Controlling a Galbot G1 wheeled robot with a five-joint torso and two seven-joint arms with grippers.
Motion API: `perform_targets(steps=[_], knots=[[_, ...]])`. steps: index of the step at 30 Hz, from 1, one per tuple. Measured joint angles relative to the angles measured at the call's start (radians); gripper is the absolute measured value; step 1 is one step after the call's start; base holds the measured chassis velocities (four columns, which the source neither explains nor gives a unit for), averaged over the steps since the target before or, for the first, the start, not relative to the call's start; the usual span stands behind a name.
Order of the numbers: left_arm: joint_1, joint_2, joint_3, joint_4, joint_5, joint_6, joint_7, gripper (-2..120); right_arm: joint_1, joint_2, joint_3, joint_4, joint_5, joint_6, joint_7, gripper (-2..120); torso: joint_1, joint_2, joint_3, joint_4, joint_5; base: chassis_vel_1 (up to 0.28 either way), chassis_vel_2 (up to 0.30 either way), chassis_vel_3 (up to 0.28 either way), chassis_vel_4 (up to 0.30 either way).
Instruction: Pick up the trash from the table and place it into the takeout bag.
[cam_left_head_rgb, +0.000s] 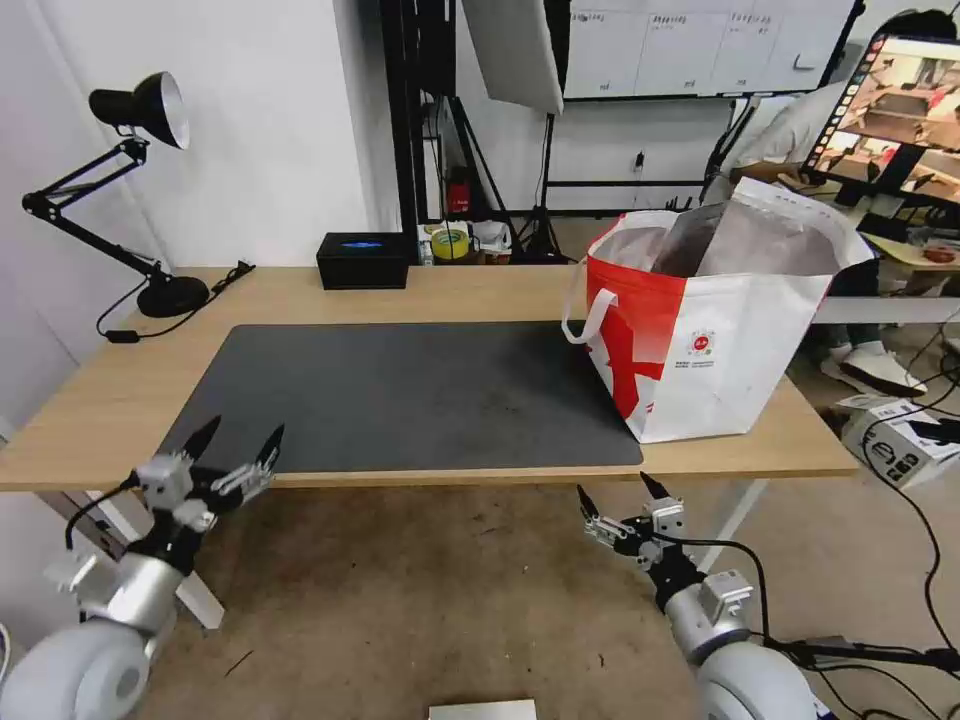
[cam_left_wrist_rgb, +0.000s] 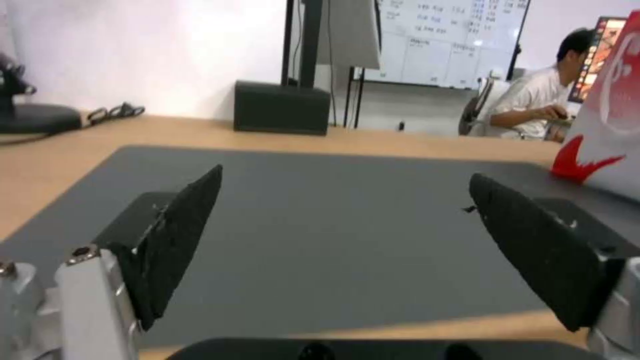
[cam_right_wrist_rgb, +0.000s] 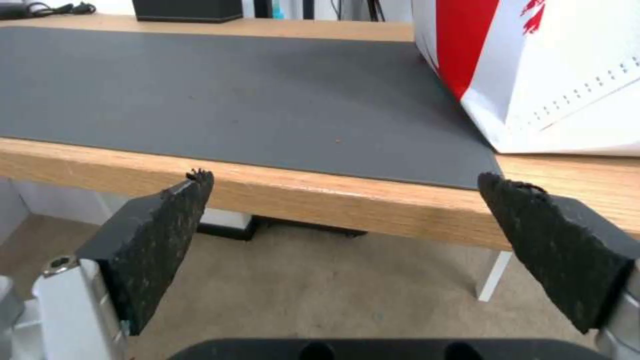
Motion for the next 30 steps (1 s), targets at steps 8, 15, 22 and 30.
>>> perform_targets(steps=[8,15,22,30], knots=[[0.019,-0.053,0.028,0.048,0.045,-0.045,0.025,100,0.0,0.0,0.0,0.0,0.0,0.0,0.0,100,0.0,0.0,0.0,0.0,0.0,0.0,0.0,0.0,0.0],[-0.002,-0.058,0.049,0.096,0.052,-0.058,0.025,100,0.0,0.0,0.0,0.0,0.0,0.0,0.0,100,0.0,0.0,0.0,0.0,-0.0001,0.0,0.0,0.0,0.0],[-0.022,-0.059,0.069,0.132,0.052,-0.059,0.023,100,0.0,0.0,0.0,0.0,0.0,0.0,0.0,100,0.0,0.0,0.0,-0.0001,-0.0001,0.0,0.0,0.0,0.0],[-0.026,-0.054,0.07,0.137,0.043,-0.059,0.019,100,0.0,0.0,0.0,0.0,0.0,0.0,0.0,100,0.0,0.0,0.0,0.0,-0.0001,0.0,0.0,0.0,0.0]])
